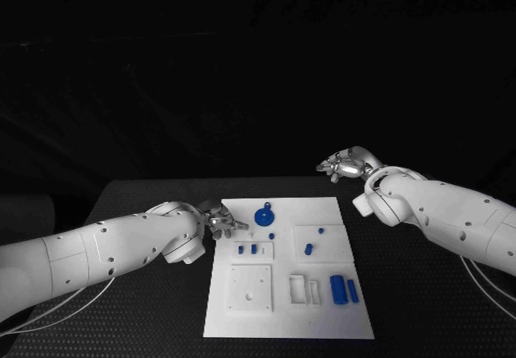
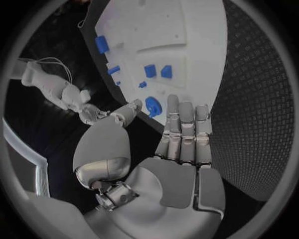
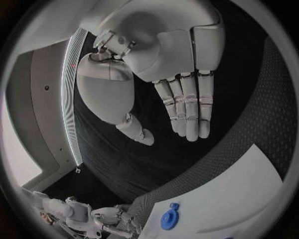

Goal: Assemble the parts on the task board

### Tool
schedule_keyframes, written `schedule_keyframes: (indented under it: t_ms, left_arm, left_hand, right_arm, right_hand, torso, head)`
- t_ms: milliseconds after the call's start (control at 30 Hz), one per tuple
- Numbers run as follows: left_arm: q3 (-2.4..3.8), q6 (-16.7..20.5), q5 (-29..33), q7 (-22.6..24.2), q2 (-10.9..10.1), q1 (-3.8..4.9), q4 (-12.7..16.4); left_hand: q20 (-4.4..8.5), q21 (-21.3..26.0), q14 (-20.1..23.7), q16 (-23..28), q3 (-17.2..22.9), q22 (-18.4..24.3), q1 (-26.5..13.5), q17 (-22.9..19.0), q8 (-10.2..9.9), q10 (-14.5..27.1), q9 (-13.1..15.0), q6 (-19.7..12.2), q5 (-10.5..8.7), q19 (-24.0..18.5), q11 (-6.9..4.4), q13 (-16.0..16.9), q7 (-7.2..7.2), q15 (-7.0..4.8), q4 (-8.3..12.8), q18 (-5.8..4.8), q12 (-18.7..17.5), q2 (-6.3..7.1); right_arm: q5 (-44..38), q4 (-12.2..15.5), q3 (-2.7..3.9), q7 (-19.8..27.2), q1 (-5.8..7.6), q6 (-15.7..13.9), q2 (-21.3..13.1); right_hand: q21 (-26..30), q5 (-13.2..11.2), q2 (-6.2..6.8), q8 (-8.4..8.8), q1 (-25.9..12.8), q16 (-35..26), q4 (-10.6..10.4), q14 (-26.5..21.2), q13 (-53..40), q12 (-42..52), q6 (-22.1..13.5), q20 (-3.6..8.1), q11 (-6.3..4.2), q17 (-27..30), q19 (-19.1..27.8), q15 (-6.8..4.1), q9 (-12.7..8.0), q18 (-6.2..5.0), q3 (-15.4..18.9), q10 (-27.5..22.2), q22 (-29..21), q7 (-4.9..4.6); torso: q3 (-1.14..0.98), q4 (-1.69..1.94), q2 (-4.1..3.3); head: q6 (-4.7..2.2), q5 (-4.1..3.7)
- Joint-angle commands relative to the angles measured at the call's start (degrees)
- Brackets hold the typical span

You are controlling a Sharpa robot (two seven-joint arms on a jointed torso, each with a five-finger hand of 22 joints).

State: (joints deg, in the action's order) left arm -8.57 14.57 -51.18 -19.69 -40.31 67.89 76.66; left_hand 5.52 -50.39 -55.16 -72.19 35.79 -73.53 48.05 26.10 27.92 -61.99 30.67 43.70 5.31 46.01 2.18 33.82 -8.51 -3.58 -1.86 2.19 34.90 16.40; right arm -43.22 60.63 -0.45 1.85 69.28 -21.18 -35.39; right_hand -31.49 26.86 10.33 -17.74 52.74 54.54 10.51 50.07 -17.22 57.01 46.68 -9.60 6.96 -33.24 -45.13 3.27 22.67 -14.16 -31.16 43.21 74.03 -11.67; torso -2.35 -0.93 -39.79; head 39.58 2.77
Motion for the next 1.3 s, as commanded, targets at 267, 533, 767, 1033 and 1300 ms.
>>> schedule_keyframes:
  t_ms: [267, 533, 767, 1033, 1300]
  left_arm:
    - [0.66, 5.6, -1.1, 20.6, 1.1, 0.04, -0.1]
    - [-0.16, 8.1, -23.6, 24.5, 4.8, 0.03, -1.5]
    - [-1.04, 6.6, -32.0, 23.7, 8.3, 0.03, -4.0]
    - [-1.25, 0.8, -39.2, 22.0, 11.1, -0.01, -7.2]
    - [-1.66, 0.0, -39.8, 22.1, 13.9, -0.28, -9.9]
  left_hand:
    - [0.61, 4.4, 4.0, 4.9, -0.4, 0.4, 12.9, -3.3, 3.0, 5.0, -2.2, -2.2, 2.53, -4.0, 2.68, -6.7, -1.44, 3.08, 8.2, -0.56, -4.6, -4.15]
    - [1.32, 4.8, 2.0, 4.1, 0.3, -1.0, 20.0, -3.3, 0.4, -1.4, -4.7, 6.1, 4.62, -3.4, 1.49, -12.9, 0.93, 2.18, 15.4, -1.26, -9.0, -5.69]
    - [1.17, 5.5, 1.1, 4.3, 0.2, -1.5, 20.7, -3.6, -2.8, -1.7, -5.6, 7.7, -1.03, -2.2, 2.89, -17.5, 0.91, 2.63, 14.6, -0.92, -16.9, -4.6]
    - [0.56, 5.9, 0.5, 4.4, -0.3, -2.0, 21.2, -3.6, -4.9, -0.7, -6.3, 7.1, -1.86, -1.4, 3.66, -19.8, 0.8, 3.24, 13.7, -0.2, -22.2, -3.48]
    - [0.3, 6.0, 0.5, 4.4, -0.4, -2.2, 21.6, -3.6, -5.6, -0.5, -6.5, 6.8, -1.75, -1.3, 3.94, -20.4, 0.68, 3.48, 13.5, 0.03, -23.9, -3.64]
  right_arm:
    - [-0.3, 0.0, 0.01, 0.5, -0.04, 0.3, 0.0]
    - [-0.2, -0.1, 0.01, 0.5, -0.05, 0.5, 0.2]
    - [-0.2, -0.3, 0.01, 0.6, -0.05, 0.5, 0.5]
    - [-0.2, -0.2, 0.01, 0.6, -0.05, 0.5, 0.7]
    - [-0.2, -0.4, 0.02, 0.6, -0.05, 0.6, 1.1]
  right_hand:
    - [0.3, 0.4, 0.12, -0.1, -0.5, 0.4, 0.1, -0.4, 0.1, 0.4, -0.5, -0.4, -0.01, 0.1, 0.0, 0.06, -0.1, -0.84, 0.2, -0.3, 0.1, 0.02]
    - [0.3, 0.4, 0.08, -0.1, -0.5, 0.4, 0.1, -0.4, 0.1, 0.4, -0.5, -0.4, -0.02, 0.1, 0.0, 0.05, -0.1, -0.84, 0.1, -0.3, 0.1, 0.02]
    - [0.3, 0.4, 0.1, -0.11, -0.4, 0.4, 0.2, -0.4, 0.2, 0.4, -0.5, -0.37, -0.03, 0.1, 0.0, 0.05, -0.1, -0.84, 0.1, -0.3, 0.1, 0.03]
    - [0.3, 0.5, 0.05, -0.12, -0.4, 0.4, 0.2, -0.4, 0.2, 0.4, -0.5, -0.38, -0.03, 0.1, 0.0, 0.05, -0.1, -0.84, 0.1, -0.3, 0.1, 0.03]
    - [0.4, 0.6, 0.0, -0.12, -0.4, 0.4, 0.2, -0.4, 0.3, 0.5, -0.5, -0.39, -0.03, 0.1, 0.0, 0.05, -0.1, -0.84, 0.1, -0.3, 0.2, 0.02]
  torso:
    - [-0.05, -0.01, -0.03]
    - [-0.04, 0.06, -0.02]
    - [0.04, -0.09, -0.12]
    - [0.01, -0.02, -0.14]
    - [0.03, -0.04, -0.11]
  head:
    - [-0.29, -0.32]
    - [-0.5, -0.64]
    - [-0.71, -0.62]
    - [-0.55, -0.73]
    - [-0.43, -0.68]
